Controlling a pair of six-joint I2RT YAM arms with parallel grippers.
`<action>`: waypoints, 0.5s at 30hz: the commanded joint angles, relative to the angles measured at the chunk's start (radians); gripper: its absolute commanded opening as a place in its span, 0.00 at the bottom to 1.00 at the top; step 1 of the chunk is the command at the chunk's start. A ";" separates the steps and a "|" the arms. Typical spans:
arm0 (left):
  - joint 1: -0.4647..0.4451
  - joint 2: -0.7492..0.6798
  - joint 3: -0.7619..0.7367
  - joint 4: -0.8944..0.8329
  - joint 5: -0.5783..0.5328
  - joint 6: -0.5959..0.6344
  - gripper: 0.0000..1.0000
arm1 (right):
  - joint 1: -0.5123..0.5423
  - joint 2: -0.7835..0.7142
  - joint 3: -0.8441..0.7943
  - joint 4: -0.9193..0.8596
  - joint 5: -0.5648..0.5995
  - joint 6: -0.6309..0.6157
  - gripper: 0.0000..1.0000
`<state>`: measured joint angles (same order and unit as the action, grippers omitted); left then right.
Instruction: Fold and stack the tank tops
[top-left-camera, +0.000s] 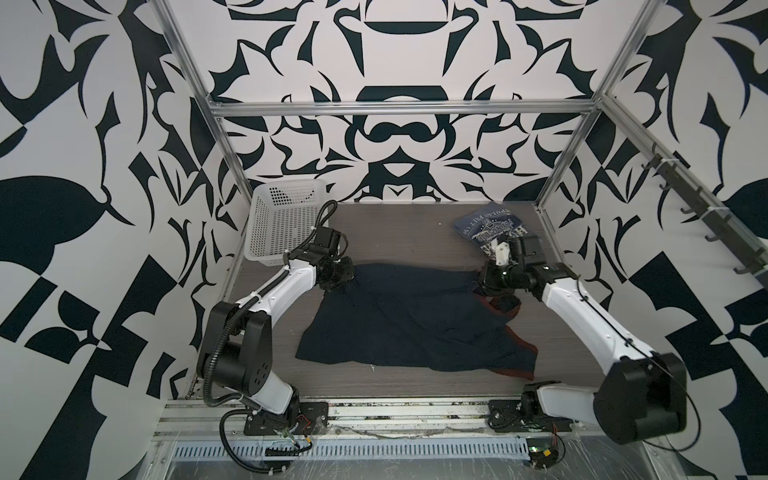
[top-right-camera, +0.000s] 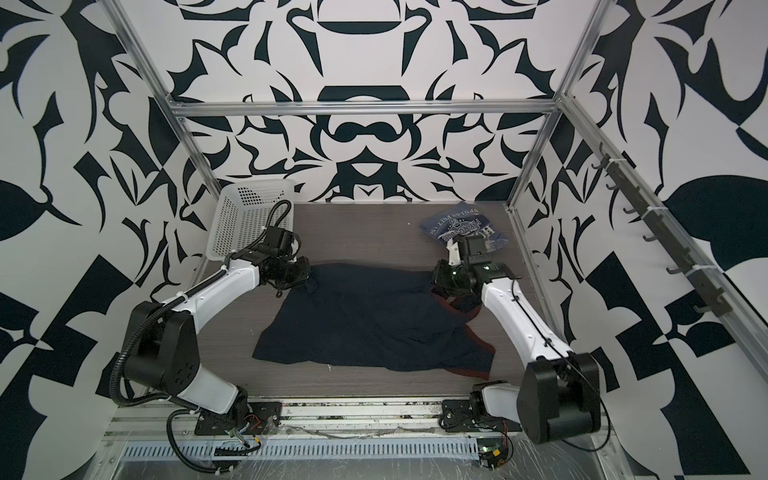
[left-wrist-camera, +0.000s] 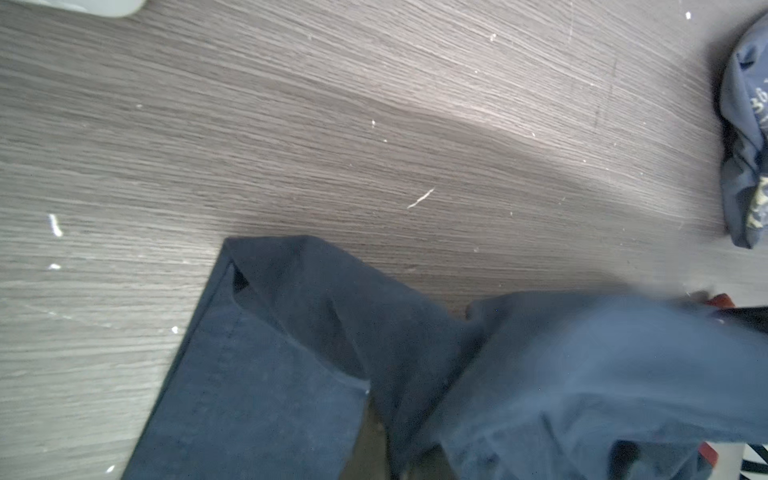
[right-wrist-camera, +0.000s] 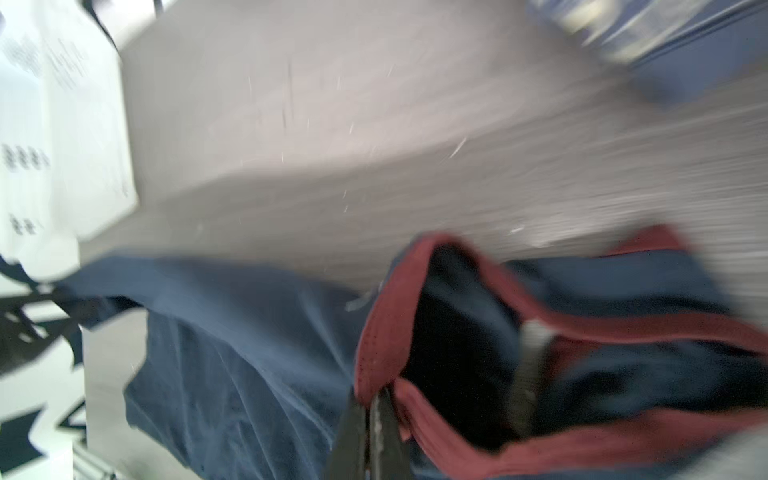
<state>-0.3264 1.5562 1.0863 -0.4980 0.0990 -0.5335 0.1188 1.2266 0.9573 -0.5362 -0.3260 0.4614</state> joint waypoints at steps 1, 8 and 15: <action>0.006 -0.057 -0.014 -0.012 0.025 0.026 0.03 | -0.018 -0.079 0.044 -0.071 0.036 -0.015 0.00; 0.004 0.045 0.005 -0.037 0.112 0.086 0.15 | -0.033 -0.137 0.063 -0.113 0.094 -0.018 0.00; -0.008 0.212 0.180 -0.109 -0.160 0.054 0.47 | -0.054 -0.135 0.079 -0.142 0.157 -0.030 0.00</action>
<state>-0.3325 1.7752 1.2045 -0.5434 0.1020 -0.4679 0.0780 1.1049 0.9863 -0.6563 -0.2394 0.4526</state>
